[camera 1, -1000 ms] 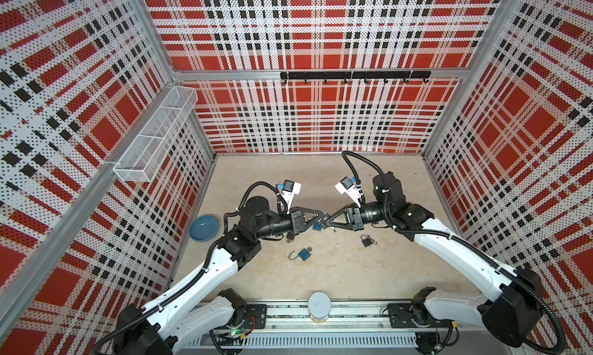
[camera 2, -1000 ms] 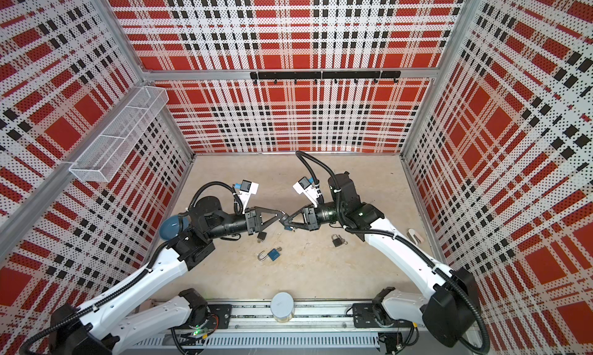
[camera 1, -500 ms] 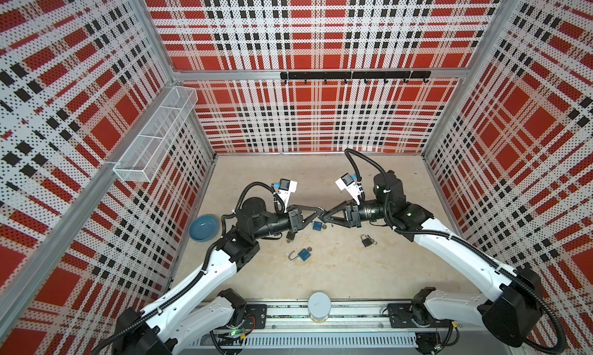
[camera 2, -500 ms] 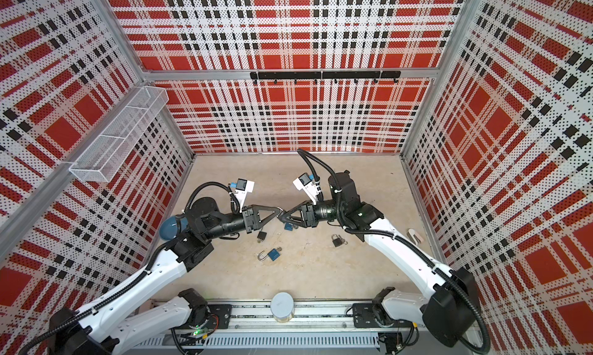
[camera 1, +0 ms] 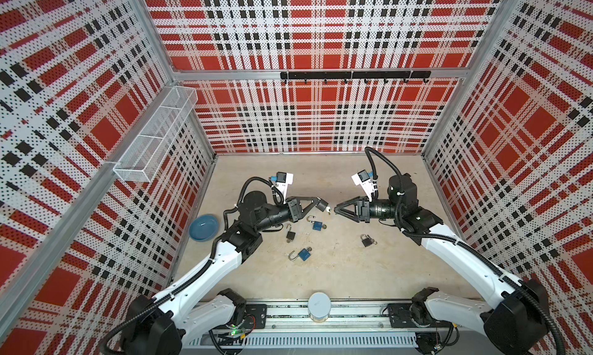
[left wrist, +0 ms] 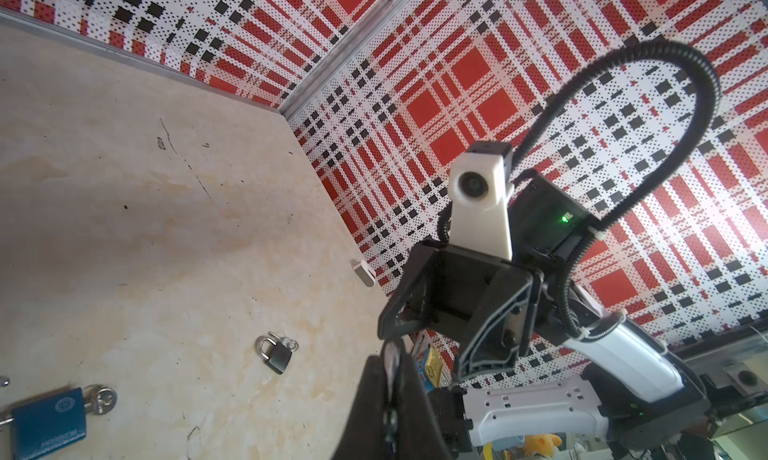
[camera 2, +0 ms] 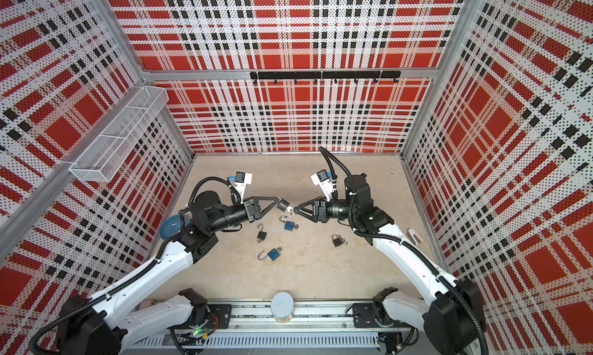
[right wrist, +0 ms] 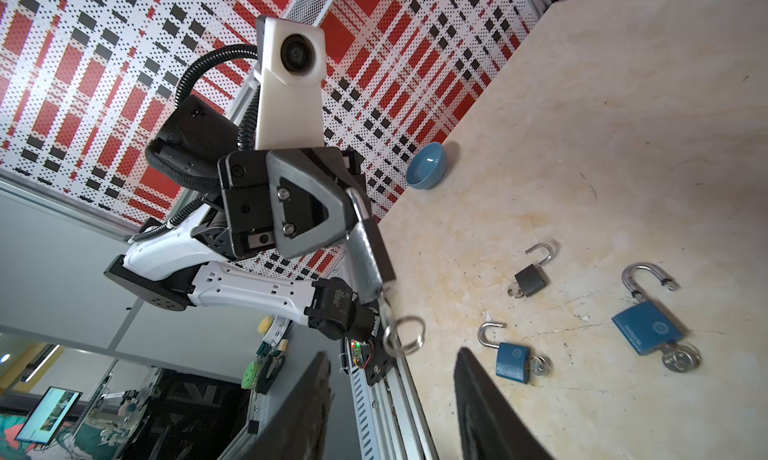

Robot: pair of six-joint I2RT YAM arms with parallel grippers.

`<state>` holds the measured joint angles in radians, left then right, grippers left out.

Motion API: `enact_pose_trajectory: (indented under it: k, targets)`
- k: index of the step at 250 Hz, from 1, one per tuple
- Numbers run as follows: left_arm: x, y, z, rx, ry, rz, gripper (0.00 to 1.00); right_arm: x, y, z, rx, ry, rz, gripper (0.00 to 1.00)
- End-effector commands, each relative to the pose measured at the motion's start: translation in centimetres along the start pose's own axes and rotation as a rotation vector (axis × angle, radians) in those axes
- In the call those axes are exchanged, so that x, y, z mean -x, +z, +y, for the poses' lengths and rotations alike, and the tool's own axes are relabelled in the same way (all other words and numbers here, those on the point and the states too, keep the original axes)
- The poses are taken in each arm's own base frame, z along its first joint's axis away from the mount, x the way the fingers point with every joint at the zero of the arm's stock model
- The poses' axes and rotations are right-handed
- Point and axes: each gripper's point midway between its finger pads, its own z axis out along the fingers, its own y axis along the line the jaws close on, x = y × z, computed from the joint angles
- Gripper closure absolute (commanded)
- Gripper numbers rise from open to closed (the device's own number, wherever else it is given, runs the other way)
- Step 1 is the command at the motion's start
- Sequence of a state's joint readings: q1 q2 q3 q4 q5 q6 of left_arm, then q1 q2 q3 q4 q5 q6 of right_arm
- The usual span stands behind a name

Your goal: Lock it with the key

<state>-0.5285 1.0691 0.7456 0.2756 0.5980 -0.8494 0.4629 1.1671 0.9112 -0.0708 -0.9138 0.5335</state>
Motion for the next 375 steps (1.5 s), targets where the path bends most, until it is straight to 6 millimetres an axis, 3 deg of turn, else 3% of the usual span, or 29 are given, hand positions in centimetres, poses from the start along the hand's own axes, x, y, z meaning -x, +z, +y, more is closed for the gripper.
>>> enact_pose_trajectory:
  k: [1,75,149,196,258,284,308,375]
  targets:
    - [2.1,0.4,-1.5,-0.041,0.043,-0.049,1.00,1.0,-0.9,0.5,-0.004,-0.063,-0.051,0.50]
    - [2.8,2.6,0.2,0.001,-0.010,-0.040,1.00,1.0,-2.2,-1.8,-0.028,-0.042,-0.129,0.52]
    - [2.5,4.3,-1.8,-0.041,-0.010,-0.016,1.00,0.7,-1.3,-2.5,0.005,-0.034,-0.104,0.52]
    - [2.1,5.5,-2.7,-0.071,-0.012,0.021,1.00,1.5,-1.1,-2.3,0.020,-0.043,-0.108,0.55]
    - [2.3,5.7,-2.1,-0.060,-0.014,0.020,1.00,2.5,-1.3,-1.4,0.037,-0.063,-0.121,0.73]
    - [2.3,5.6,-1.7,-0.053,-0.016,0.017,1.00,2.7,-1.3,-1.1,0.043,-0.070,-0.122,0.73]
    - [2.4,5.4,-1.5,-0.048,-0.021,0.014,1.00,2.9,-1.3,-1.0,0.043,-0.074,-0.122,0.67]
    - [2.5,5.1,-1.3,-0.041,-0.024,0.006,1.00,3.3,-1.3,-0.7,0.055,-0.078,-0.124,0.96]
